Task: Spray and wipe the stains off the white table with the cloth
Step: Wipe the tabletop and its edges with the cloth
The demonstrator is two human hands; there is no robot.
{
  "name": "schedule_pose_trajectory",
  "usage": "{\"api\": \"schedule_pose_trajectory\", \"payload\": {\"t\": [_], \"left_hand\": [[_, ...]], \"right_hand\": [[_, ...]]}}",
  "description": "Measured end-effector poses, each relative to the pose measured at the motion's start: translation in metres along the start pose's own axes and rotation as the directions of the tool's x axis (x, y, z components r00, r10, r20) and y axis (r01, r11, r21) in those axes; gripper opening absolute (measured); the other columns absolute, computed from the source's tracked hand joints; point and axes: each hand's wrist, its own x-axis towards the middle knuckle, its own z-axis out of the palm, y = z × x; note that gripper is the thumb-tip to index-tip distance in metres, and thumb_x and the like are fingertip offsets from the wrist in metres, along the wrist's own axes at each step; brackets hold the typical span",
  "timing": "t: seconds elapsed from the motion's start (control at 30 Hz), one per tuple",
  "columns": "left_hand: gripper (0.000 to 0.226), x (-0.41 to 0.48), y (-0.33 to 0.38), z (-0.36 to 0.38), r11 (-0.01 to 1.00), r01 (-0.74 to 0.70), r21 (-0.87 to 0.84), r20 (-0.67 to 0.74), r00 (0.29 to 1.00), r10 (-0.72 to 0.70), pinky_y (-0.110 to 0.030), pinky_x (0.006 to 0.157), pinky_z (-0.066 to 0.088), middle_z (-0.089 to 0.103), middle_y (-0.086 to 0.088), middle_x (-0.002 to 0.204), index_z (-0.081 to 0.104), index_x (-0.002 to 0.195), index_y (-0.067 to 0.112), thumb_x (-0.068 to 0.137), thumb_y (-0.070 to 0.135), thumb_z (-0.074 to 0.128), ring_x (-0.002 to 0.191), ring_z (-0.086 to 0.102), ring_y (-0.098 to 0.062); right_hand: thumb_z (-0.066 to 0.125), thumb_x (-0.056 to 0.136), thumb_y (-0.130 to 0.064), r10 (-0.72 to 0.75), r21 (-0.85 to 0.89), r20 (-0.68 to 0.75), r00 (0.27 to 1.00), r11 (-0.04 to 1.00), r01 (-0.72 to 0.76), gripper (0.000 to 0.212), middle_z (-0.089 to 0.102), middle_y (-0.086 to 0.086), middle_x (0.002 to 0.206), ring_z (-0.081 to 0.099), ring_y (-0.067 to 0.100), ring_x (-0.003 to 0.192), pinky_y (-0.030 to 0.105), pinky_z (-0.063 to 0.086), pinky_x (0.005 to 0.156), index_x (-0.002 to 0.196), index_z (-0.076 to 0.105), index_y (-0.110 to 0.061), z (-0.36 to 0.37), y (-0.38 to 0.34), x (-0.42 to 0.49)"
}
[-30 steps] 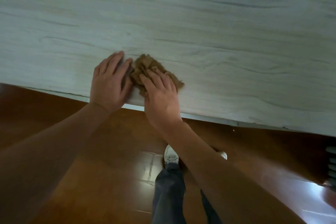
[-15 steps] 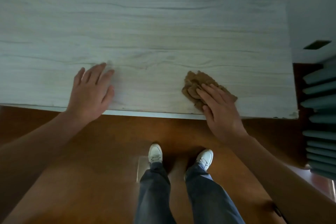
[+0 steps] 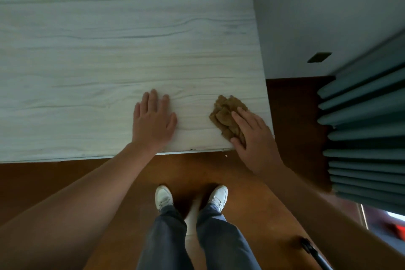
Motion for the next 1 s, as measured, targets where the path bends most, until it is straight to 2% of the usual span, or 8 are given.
{"api": "schedule_pose_trajectory", "payload": {"t": [0.13,0.27,0.4,0.57,0.7,0.8,0.9,1.0], "left_hand": [[0.063,0.000,-0.006,-0.011,0.999,-0.035,0.027,0.019,0.999,0.035,-0.049,0.127,0.018,0.017,-0.015,0.169,0.025,0.160,0.020,0.103,0.045,0.034,0.158,0.013,-0.033],[0.064,0.020,-0.003,-0.020,0.989,-0.134,0.070,-0.010,0.991,0.135,-0.052,0.122,0.028,0.029,-0.018,0.165,0.035,0.156,0.016,0.100,0.045,0.027,0.153,0.028,-0.036],[0.062,0.071,0.017,-0.028,0.983,-0.184,0.013,-0.067,0.981,0.184,-0.055,0.120,0.032,0.035,-0.019,0.162,0.043,0.152,0.014,0.098,0.043,0.033,0.150,0.034,-0.037],[0.065,0.143,0.037,-0.031,0.976,-0.217,0.001,-0.076,0.973,0.216,-0.054,0.123,0.026,0.032,-0.017,0.164,0.042,0.153,0.017,0.096,0.045,0.030,0.152,0.029,-0.036],[0.061,0.162,0.033,-0.020,0.967,-0.253,0.005,-0.137,0.958,0.251,-0.053,0.125,0.021,0.032,-0.015,0.165,0.044,0.154,0.020,0.098,0.044,0.038,0.154,0.027,-0.034],[0.061,0.162,0.030,-0.014,0.964,-0.267,0.000,-0.194,0.945,0.262,-0.052,0.124,0.022,0.033,-0.013,0.165,0.045,0.154,0.021,0.098,0.044,0.042,0.154,0.027,-0.032],[0.060,0.165,0.030,-0.011,0.959,-0.284,0.004,-0.250,0.928,0.276,-0.053,0.122,0.026,0.036,-0.013,0.163,0.049,0.152,0.020,0.097,0.044,0.044,0.153,0.031,-0.033],[0.060,0.166,0.029,-0.007,0.958,-0.287,0.002,-0.277,0.920,0.276,-0.054,0.122,0.026,0.036,-0.013,0.163,0.049,0.152,0.021,0.097,0.045,0.044,0.152,0.032,-0.033]], "right_hand": [[0.067,0.090,-0.038,0.039,-0.052,-0.021,0.999,0.998,-0.040,0.059,0.051,0.004,0.142,0.045,0.027,0.129,0.044,0.048,0.100,0.145,0.050,-0.022,-0.004,0.004,-0.001],[0.065,0.091,-0.032,0.032,-0.048,0.001,0.999,0.998,-0.032,0.056,0.051,0.006,0.133,0.047,0.025,0.120,0.038,0.051,0.093,0.145,0.049,-0.025,-0.002,-0.003,0.027],[0.066,0.092,-0.020,0.019,0.022,-0.052,0.998,1.000,-0.018,0.045,0.054,0.008,0.126,0.052,0.025,0.113,0.037,0.057,0.083,0.136,0.060,-0.021,-0.010,0.003,0.073],[0.061,0.095,-0.018,0.167,0.120,-0.185,0.968,0.982,-0.147,0.047,0.049,0.007,0.127,0.046,0.023,0.116,0.025,0.040,0.091,0.141,0.054,-0.020,-0.058,0.035,0.178],[0.059,0.095,-0.015,0.147,0.094,-0.296,0.944,0.988,-0.125,0.046,0.050,0.011,0.126,0.048,0.026,0.116,0.026,0.039,0.091,0.141,0.055,-0.019,-0.100,0.068,0.276],[0.057,0.094,-0.013,0.079,0.047,-0.253,0.964,0.996,-0.070,0.048,0.051,0.013,0.127,0.047,0.028,0.117,0.027,0.039,0.089,0.141,0.056,-0.021,-0.110,0.088,0.339],[0.057,0.093,-0.010,0.003,0.024,-0.146,0.989,1.000,0.001,0.045,0.053,0.014,0.128,0.048,0.032,0.118,0.041,0.046,0.098,0.137,0.061,-0.019,-0.096,0.101,0.375],[0.053,0.092,-0.017,0.001,0.026,-0.170,0.985,1.000,0.004,0.042,0.055,0.012,0.125,0.047,0.032,0.114,0.044,0.050,0.092,0.132,0.064,-0.020,-0.080,0.104,0.383]]}}
